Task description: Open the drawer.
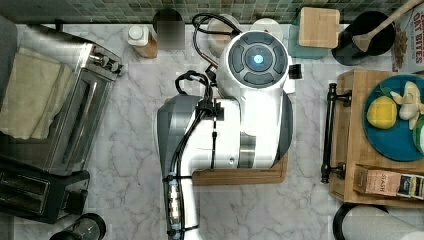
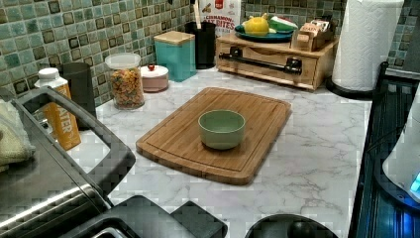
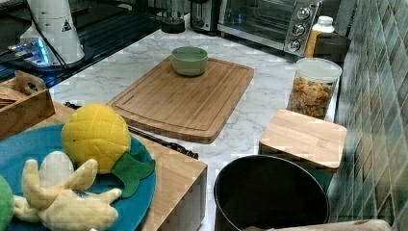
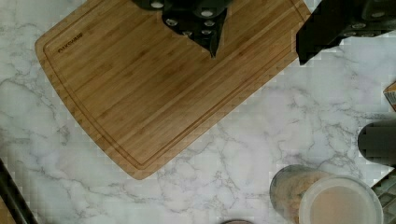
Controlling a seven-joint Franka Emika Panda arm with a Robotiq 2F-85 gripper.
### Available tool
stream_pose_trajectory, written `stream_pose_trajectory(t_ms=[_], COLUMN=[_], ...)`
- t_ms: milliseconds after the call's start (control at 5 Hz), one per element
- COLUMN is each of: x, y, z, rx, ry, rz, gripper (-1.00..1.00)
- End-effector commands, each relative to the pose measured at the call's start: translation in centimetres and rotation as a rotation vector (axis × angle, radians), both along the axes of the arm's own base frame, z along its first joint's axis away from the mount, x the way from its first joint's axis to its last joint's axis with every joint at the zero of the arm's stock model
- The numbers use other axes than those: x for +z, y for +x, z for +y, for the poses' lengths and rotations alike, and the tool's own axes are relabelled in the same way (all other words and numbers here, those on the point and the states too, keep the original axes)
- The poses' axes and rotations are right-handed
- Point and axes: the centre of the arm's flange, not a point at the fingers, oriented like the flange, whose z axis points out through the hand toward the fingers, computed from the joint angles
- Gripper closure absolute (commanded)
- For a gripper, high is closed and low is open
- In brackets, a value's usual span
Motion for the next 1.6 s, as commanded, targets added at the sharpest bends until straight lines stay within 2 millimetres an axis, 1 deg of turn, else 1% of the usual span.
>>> stream_pose_trajectory(t_ms=[200, 400, 600, 800, 1000, 1200, 1400, 1600], x=[0.0, -1.5, -3.0, -4.2, -5.3, -6.7, -7.9, -9.8], y=[0.0, -0.3, -1.3, -1.4, -0.9, -1.5, -1.7, -1.6], z=[0.0, -3.7, -8.7, -13.4, -16.8, -19.2, -20.9, -21.5], rx=[0.001, 0.099, 0.236, 0.352, 0.365, 0.378, 0.376, 0.402], ry=[0.001, -0.009, -0.064, -0.082, -0.099, -0.176, -0.233, -0.252], rz=[-0.001, 0.028, 0.0, 0.011, 0.074, 0.06, 0.061, 0.091], gripper=[-1.0, -1.0, -1.0, -1.0, -1.0, -1.0, -1.0, -1.0])
